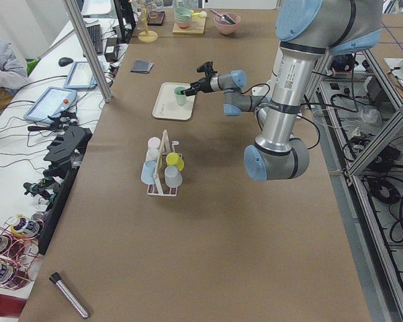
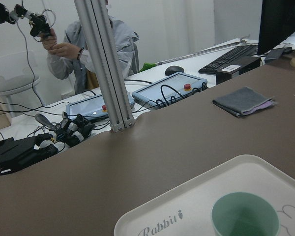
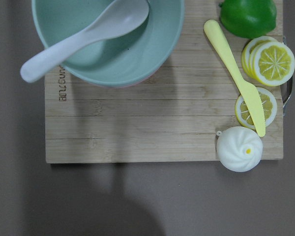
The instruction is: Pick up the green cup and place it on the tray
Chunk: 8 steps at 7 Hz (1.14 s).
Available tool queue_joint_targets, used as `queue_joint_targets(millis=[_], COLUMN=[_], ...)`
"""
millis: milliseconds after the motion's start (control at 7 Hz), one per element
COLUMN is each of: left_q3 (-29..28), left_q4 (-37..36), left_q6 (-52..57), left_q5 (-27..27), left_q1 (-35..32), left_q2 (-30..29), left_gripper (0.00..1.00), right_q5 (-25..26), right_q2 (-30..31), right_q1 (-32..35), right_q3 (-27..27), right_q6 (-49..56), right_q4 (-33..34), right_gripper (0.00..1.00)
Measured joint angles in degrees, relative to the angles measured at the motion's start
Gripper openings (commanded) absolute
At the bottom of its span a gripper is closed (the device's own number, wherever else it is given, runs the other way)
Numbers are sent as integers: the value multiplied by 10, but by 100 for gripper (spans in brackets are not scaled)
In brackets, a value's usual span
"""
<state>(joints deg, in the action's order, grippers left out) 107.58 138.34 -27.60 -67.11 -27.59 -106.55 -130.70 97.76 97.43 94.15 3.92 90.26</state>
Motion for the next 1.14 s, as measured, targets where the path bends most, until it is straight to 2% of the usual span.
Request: queue_joint_targets(millis=[143,429,571,857,1143], left_q3=[14,27,35,44,31], left_q4=[-47,-181,-253,-389,-485], left_q6=[11,17,25,75,194], left_q5=[-97,-346,-428,-525,-568], left_q1=[-70,-260,-354,-516,-650], left_q2=[19,67,102,169,228], left_gripper=[98,98,98,98,98], right_q5=[0,0,0,1,1], right_q2=[1,0,-1,-2,-3], right_q1=[5,6,6,7,7], right_q3=[1,-3,-3,-2,-1], right_q6=[-3,-5,-5,-6,-7], right_q4=[0,0,0,0,0], right_gripper=[100,100,100,100,100])
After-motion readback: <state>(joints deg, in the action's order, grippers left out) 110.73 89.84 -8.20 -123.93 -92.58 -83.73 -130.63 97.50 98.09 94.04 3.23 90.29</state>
